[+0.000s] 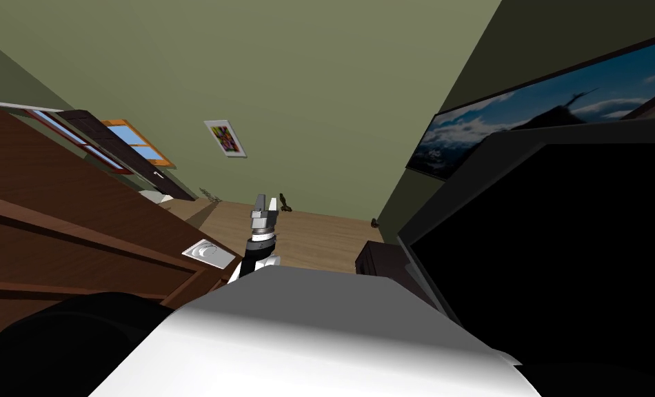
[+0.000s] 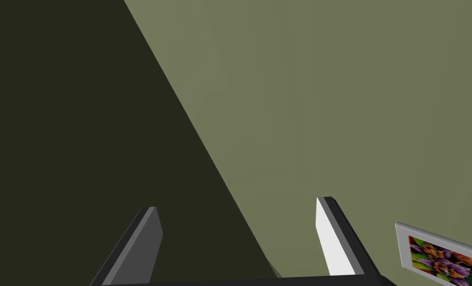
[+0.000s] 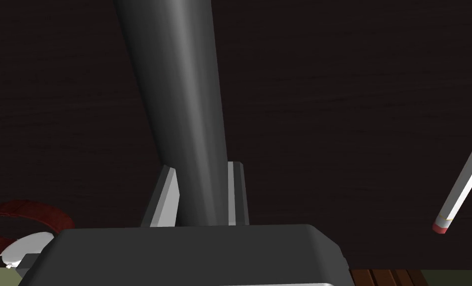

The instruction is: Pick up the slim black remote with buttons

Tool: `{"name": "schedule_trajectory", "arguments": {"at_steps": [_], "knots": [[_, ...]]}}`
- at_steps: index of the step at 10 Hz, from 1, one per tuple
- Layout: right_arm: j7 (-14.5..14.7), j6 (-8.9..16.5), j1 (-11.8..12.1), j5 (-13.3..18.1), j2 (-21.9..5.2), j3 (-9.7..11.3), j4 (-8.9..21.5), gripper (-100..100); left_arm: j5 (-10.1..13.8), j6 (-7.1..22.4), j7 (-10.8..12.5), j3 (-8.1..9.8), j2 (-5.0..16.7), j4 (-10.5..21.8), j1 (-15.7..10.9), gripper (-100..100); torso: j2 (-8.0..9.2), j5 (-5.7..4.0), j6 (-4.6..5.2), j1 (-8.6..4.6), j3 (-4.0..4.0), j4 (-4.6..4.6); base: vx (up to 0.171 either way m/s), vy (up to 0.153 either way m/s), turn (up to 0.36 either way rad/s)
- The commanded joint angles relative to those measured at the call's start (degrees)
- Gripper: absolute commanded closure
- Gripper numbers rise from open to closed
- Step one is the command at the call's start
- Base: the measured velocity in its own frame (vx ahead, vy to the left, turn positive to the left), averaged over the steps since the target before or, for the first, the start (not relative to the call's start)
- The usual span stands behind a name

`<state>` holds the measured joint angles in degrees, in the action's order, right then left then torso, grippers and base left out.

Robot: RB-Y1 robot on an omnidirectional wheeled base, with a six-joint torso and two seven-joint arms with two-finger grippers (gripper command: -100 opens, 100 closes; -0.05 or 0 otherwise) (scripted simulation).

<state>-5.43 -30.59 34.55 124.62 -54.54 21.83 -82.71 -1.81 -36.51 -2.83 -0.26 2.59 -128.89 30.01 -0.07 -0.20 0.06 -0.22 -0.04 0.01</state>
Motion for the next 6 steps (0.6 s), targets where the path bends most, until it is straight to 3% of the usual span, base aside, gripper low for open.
{"name": "schedule_trajectory", "arguments": {"at_steps": [1,2,5,6], "knots": [[0.0,0.0,0.0,0.0,0.0,0.0,0.0,0,0.0,0.0,0.0,0.00,0.0,0.0,0.0,0,0.00,0.00,0.00,0.00,0.00,0.00,0.000,0.000,0.000],[-0.8,-0.8,0.4,0.0,-1.2,-0.5,-1.8,100,0.0,0.0,0.0,0.00,0.0,0.0,0.0,0,0.00,0.00,0.00,0.00,0.00,0.00,0.000,-0.001,-0.051],[-1.9,-2.2,1.2,-0.1,-3.4,-1.3,-4.8,100,0.0,0.0,0.0,0.00,0.0,0.0,0.0,0,0.03,0.03,0.02,0.04,0.02,0.01,-0.003,0.005,-0.055],[-1.5,-1.7,1.1,-0.1,-2.8,-1.1,-4.0,100,0.0,0.0,0.0,0.00,0.0,0.0,0.0,0,0.03,0.04,0.02,0.07,0.02,0.01,-0.002,0.005,-0.011]]}}
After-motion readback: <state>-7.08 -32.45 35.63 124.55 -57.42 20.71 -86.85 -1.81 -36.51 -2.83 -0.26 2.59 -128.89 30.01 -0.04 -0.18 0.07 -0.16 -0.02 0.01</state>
